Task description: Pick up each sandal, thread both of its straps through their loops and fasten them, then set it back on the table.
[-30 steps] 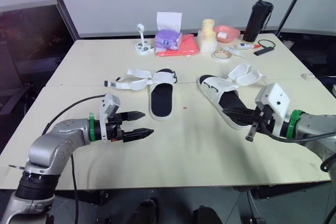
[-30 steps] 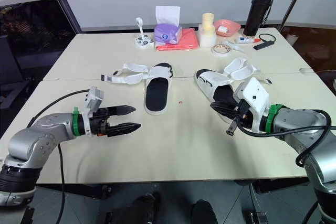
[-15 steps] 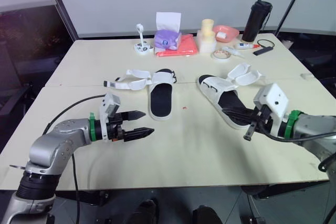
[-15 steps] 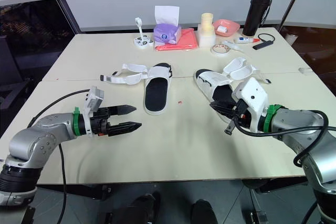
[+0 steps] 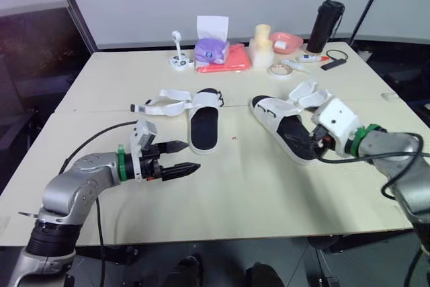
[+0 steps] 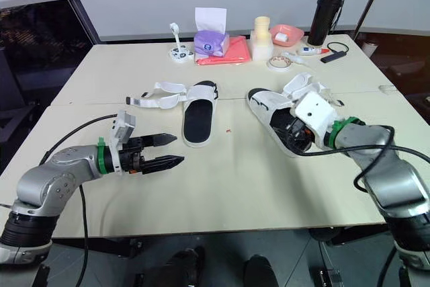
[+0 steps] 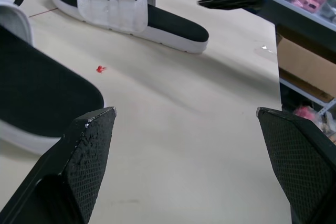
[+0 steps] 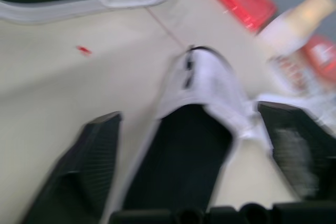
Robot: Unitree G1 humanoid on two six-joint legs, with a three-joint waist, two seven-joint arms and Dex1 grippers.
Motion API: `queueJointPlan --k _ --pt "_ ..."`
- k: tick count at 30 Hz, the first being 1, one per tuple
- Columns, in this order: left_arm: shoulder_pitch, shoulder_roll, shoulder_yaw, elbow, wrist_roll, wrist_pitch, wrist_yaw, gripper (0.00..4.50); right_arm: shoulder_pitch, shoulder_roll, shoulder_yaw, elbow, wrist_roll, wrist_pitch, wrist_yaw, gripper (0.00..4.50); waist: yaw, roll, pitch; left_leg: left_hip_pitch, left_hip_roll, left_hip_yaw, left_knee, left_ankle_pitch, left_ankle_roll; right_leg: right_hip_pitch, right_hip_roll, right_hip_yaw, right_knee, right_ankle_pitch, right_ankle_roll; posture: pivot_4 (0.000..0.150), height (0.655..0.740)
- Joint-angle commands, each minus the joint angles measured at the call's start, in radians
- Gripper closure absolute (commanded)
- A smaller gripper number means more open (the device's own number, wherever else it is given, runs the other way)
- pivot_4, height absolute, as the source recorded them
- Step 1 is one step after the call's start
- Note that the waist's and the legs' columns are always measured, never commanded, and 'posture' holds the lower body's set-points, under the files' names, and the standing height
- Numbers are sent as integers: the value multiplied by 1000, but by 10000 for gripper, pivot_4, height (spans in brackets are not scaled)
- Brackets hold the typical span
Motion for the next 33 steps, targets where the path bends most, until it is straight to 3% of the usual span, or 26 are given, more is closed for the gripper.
queueJointPlan --k 1,12,25,28,33 --pt "-4 -5 1 -32 6 -23 4 0 -109 -9 110 147 -227 -209 -48 343 -4 0 0 0 0 1 0 0 0 -1 0 1 1 0 0 1500 7400" --pt "24 -36 2 -69 13 -38 47 0 -405 95 368 707 -670 -706 -233 343 -5 0 0 0 -1 2 0 2 -3 -4 0 4 8 0 0 1500 7400" --pt "52 -68 -2 -120 6 -30 107 0 -716 335 551 1358 -939 -818 -573 343 -25 0 0 1 -1 1 -2 7 -11 -5 1 6 10 0 0 1500 7400" --pt "58 -67 0 -128 3 -29 114 0 -744 358 564 1425 -949 -819 -615 9182 -27 0 0 1 -1 0 -2 7 -12 -5 1 5 10 0 0 1500 7400" --pt "60 -69 1 -132 1 -27 124 0 -770 361 575 1453 -959 -841 -645 34872 -33 0 0 1 -1 0 -2 7 -12 -6 2 6 11 0 0 1500 7400"
